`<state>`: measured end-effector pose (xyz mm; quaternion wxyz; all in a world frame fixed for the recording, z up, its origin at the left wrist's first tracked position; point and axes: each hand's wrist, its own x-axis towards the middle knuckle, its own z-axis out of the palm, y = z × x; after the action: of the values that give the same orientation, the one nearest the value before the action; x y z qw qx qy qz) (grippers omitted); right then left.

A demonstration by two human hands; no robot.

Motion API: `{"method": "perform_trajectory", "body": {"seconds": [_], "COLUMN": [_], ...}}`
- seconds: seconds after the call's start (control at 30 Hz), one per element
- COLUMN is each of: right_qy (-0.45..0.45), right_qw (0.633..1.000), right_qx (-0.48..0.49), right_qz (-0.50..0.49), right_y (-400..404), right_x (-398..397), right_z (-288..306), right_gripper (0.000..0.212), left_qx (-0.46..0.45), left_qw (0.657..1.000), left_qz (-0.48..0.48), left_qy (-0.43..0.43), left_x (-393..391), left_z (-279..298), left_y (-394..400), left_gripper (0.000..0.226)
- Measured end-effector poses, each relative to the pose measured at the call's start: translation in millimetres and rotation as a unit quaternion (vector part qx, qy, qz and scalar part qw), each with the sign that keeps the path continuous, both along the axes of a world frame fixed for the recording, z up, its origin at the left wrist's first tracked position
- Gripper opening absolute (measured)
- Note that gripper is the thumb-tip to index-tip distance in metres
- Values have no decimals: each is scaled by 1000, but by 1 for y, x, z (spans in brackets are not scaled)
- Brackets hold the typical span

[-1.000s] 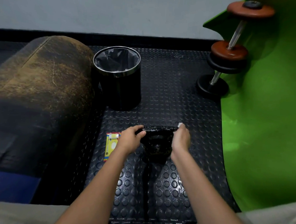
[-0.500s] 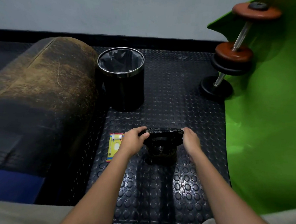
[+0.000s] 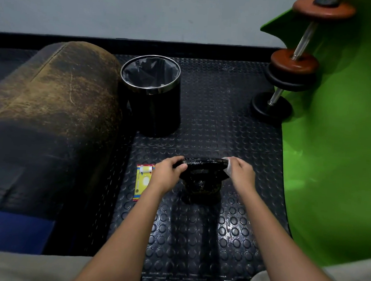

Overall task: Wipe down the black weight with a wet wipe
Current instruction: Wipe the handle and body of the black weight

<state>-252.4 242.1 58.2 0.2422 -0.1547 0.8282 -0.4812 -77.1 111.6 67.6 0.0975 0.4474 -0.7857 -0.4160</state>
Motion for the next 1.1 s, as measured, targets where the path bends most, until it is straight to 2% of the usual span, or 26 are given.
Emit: {"method": "perform_trajectory", "body": {"seconds": [0.1,0.23,0.3,0.37,0.43,0.5,0.57,0.7,0.77,0.83,0.97,1.1], "right_qy": [75,197,225,200,129,63,58,207,277,320,297,211], "right_qw": [995,971,962,968,983,990,983,925,895,882,920,963], "right_qx": [60,24,4,-1,12,49,108,207,210,186,81,60], "right_qz": [40,131,152,148,133,119,136,242,277,290,242,153], "right_y": [-7,-11,-9,-3,-1,-4,-12,-30,-35,-33,-14,0], "right_x": [3,21,20,13,4,-2,-7,-3,7,14,13,0], "right_z": [5,9,5,1,1,4,9,20,20,15,4,-11], "right_gripper": [38,33,31,32,37,42,41,43,45,46,40,44], "left_qx": [-1,-6,-7,-5,-2,-5,-4,-4,-5,-7,-5,-3], "left_qw": [1000,1000,1000,1000,1000,1000,1000,1000,1000,1000,1000,1000], "left_qz": [-4,-3,-3,-3,-3,-3,-2,-1,0,2,1,-6], "left_qy": [-3,-8,-10,-7,-4,-7,-6,-3,-2,-4,-4,-2], "left_x": [0,0,0,0,0,0,0,1,0,0,0,-1], "left_z": [1,0,0,1,1,1,1,2,2,1,2,3], "left_y": [0,0,0,1,1,1,1,2,2,2,3,4], "left_gripper": [43,42,42,42,42,42,43,43,42,42,42,43]}}
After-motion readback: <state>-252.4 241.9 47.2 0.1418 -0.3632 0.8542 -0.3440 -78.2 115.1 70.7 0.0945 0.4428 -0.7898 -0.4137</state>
